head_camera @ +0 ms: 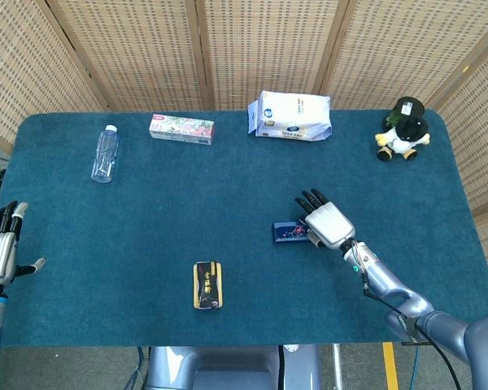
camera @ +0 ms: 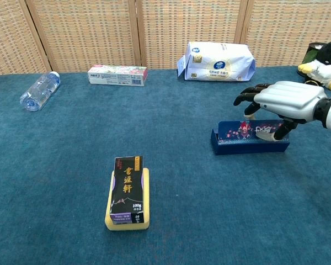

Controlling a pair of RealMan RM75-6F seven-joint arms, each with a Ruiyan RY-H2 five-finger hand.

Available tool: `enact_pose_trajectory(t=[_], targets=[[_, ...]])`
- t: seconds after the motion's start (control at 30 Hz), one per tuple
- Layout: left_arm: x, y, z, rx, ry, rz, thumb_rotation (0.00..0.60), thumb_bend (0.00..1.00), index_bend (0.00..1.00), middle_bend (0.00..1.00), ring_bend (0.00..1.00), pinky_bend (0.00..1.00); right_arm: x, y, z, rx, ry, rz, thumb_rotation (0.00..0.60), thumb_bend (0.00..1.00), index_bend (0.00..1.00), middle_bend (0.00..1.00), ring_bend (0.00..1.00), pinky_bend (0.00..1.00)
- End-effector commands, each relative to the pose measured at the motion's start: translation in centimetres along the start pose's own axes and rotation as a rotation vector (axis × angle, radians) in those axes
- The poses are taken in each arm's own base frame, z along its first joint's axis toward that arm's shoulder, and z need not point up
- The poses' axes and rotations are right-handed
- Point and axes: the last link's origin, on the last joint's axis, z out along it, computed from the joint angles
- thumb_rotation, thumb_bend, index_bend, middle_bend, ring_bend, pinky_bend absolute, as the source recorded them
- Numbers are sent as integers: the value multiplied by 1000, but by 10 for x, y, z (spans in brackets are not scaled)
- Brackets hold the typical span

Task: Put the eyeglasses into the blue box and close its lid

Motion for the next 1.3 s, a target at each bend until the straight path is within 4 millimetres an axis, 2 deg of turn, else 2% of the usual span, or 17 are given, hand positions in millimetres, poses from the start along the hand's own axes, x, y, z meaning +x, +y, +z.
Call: enact_pose_trajectory(t=[0.03, 0.17, 0.23, 0.6, 0.63, 0.8, 0.87, 0.97, 1.17, 1.3], targets=[[0, 0, 0, -1, 1, 0, 600, 0, 0, 0, 0, 0, 0, -1, 1, -4, 21, 8, 600, 506, 394, 107, 0, 60], [0, 0, 0, -1, 0, 2, 600, 0, 0, 0, 0, 0, 0, -2, 3, -13, 49, 17, 600, 448, 250, 77, 0, 60], [0, 0, 0, -1, 1, 2, 600, 0, 0, 0, 0, 0, -1, -2, 5, -17, 58, 21, 600, 439, 217, 64, 0, 60], [-1, 0, 0, 1, 2, 3, 600, 0, 0, 0, 0, 0, 6, -4, 9, -33, 127, 58, 600, 410, 173, 15, 0, 60], [0, 0, 0, 2, 3, 3, 600, 0, 0, 0, 0, 0, 9, -4, 8, -33, 136, 79, 600, 384, 151, 7, 0, 60], [-1, 0, 0, 1, -1, 5, 600, 0, 0, 0, 0, 0, 24, -4, 4, -3, 96, 186, 600, 104, 25, 0, 0, 28], [-2, 0, 1, 1, -3, 6, 600, 0, 0, 0, 0, 0, 33, -4, 2, 15, 49, 233, 600, 53, 10, 0, 0, 8], [-1, 0, 0, 0, -1, 3, 600, 0, 0, 0, 0, 0, 38, -3, 1, 23, -1, 240, 600, 53, 8, 0, 0, 1], [-1, 0, 0, 0, -1, 4, 600, 0, 0, 0, 0, 0, 21, -6, 2, 40, -129, 199, 600, 55, 0, 0, 0, 0], [-1, 0, 1, 1, -2, 5, 600, 0, 0, 0, 0, 0, 15, -9, 8, 40, -149, 172, 600, 101, 0, 0, 0, 0]])
